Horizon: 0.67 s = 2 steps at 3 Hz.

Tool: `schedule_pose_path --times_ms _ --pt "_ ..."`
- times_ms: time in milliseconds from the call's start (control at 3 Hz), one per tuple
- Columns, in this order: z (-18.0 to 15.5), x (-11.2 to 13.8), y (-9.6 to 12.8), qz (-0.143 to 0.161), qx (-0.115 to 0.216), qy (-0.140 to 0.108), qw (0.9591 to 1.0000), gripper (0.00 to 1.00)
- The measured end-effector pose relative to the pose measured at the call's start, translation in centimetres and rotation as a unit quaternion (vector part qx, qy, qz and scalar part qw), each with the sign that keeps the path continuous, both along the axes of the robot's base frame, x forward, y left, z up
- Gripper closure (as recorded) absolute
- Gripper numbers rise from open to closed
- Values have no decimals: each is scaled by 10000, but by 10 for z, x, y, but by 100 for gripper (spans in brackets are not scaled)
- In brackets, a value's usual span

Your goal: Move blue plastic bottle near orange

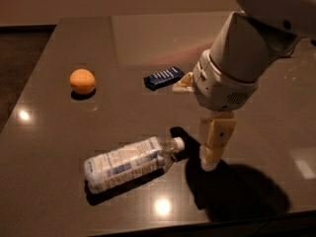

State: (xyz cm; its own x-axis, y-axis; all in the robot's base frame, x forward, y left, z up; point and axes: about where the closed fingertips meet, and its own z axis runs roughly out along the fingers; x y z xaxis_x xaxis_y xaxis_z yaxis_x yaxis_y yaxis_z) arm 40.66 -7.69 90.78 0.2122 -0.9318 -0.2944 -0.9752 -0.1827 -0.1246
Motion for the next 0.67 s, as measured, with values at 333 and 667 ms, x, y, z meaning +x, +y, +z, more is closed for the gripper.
schedule_pose_path --times_ms 333,667 --pt "-4 -1 6 53 -15 29 10000 0" --pt "-30 -12 43 386 -145 183 9990 0"
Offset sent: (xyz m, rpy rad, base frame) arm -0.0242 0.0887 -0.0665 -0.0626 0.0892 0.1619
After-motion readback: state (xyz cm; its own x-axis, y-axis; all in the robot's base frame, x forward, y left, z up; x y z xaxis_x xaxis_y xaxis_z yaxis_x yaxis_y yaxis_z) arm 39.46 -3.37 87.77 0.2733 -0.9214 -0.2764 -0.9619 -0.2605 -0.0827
